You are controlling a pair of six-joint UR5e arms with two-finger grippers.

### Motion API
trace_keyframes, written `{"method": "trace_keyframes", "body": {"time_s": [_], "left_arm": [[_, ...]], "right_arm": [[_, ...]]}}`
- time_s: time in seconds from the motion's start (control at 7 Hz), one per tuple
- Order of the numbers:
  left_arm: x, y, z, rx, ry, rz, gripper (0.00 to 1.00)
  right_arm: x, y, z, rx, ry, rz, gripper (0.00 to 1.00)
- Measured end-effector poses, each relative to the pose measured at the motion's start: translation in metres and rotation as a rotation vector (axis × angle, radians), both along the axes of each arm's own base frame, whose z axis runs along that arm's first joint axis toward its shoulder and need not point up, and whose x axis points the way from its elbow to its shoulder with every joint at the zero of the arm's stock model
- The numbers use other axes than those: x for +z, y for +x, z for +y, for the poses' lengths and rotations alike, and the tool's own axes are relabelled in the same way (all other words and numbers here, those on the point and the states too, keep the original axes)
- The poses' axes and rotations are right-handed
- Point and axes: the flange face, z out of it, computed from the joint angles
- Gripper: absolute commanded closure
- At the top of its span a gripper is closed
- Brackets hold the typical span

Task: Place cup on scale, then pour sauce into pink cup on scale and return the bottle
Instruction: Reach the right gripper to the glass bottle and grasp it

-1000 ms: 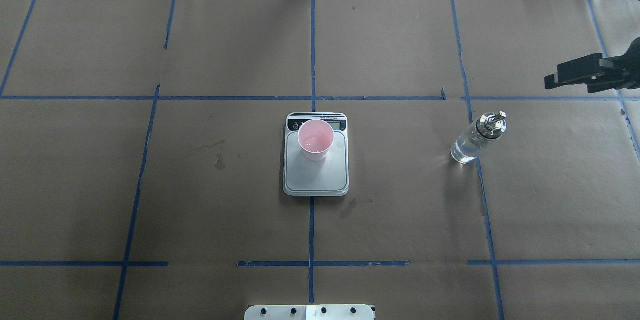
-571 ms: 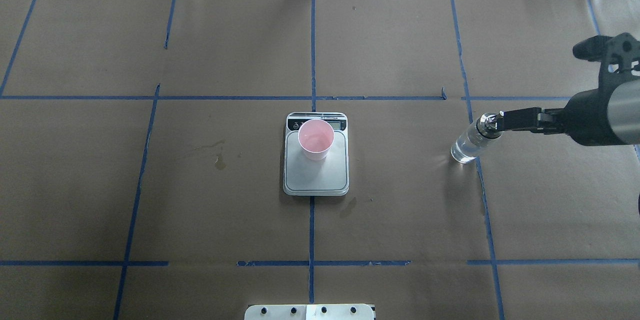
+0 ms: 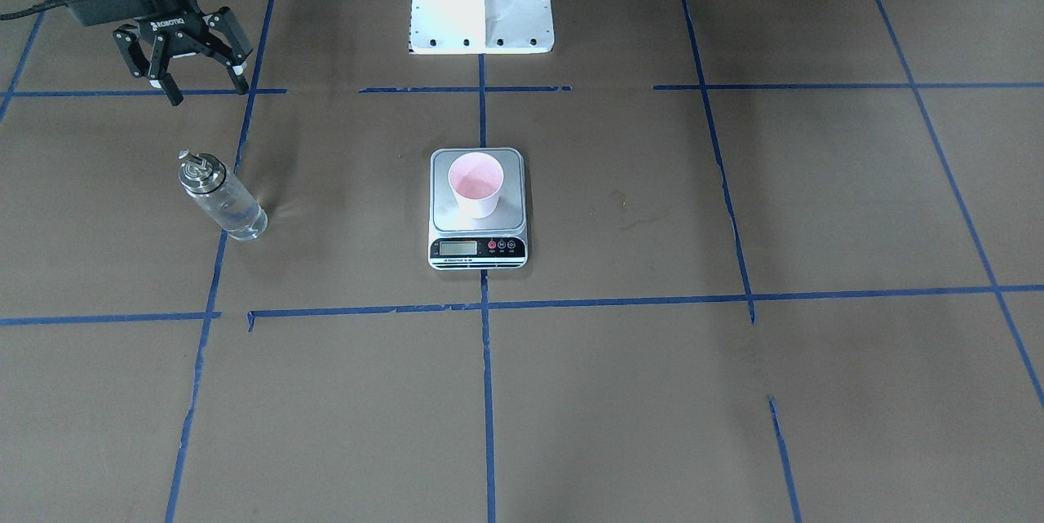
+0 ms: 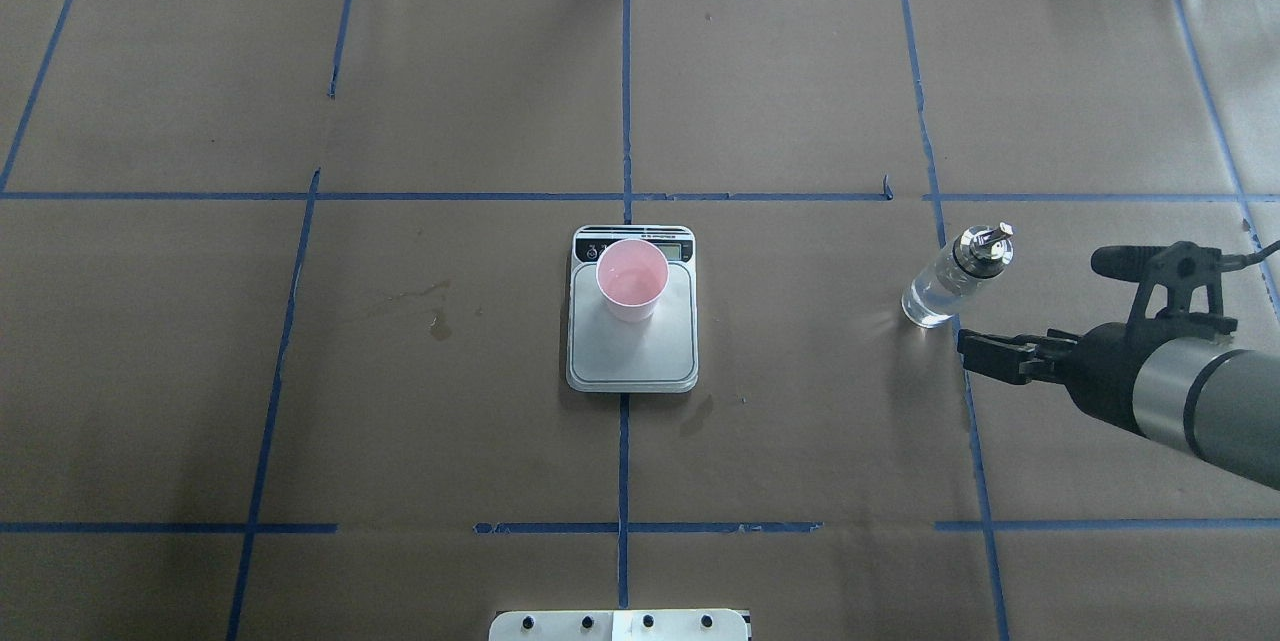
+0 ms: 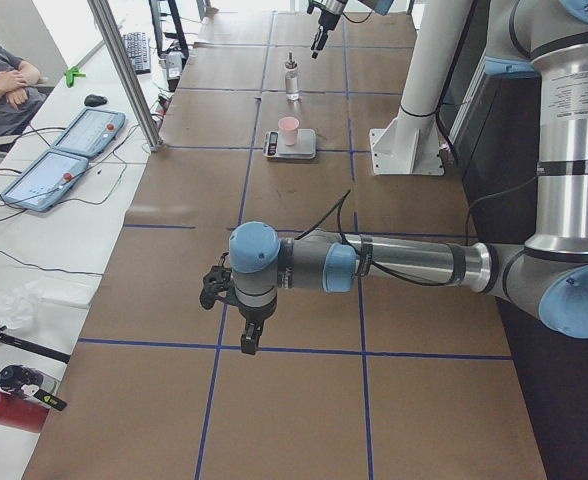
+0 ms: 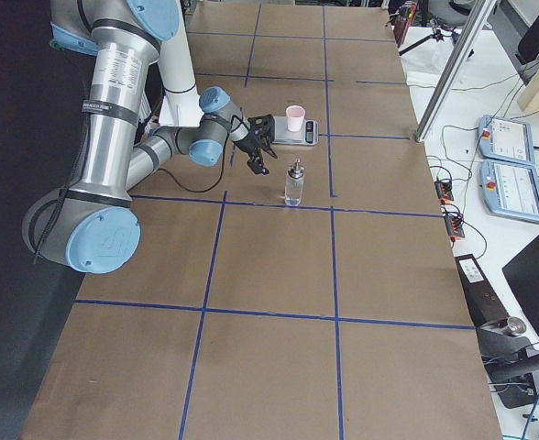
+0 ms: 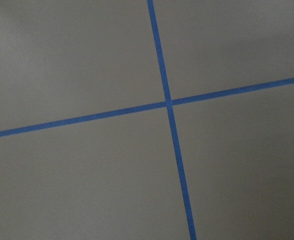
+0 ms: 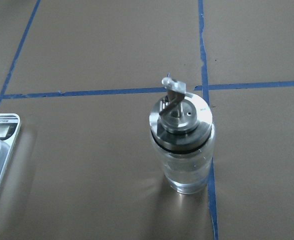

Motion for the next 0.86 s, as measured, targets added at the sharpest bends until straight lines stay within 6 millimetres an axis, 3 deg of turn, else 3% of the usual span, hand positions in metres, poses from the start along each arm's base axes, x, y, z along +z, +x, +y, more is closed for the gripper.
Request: {"method": "trace_keyframes", "body": {"time_s": [0.29, 0.43, 0.86], "left_arm": [[-0.001, 0.000, 0.000, 0.000, 0.001, 0.001, 0.00], [-0.001, 0.000, 0.000, 0.000, 0.001, 0.001, 0.00], [0.001, 0.000, 0.000, 0.000, -0.002, 0.001, 0.00]], "right_arm": [[0.075, -0.039, 0.007, 0.075, 0.089, 0.001, 0.00], [0.099, -0.047, 0.005, 0.105, 0.117, 0.009, 0.00], [0.107, -0.070, -0.005, 0.151, 0.190, 0.027, 0.00]]}}
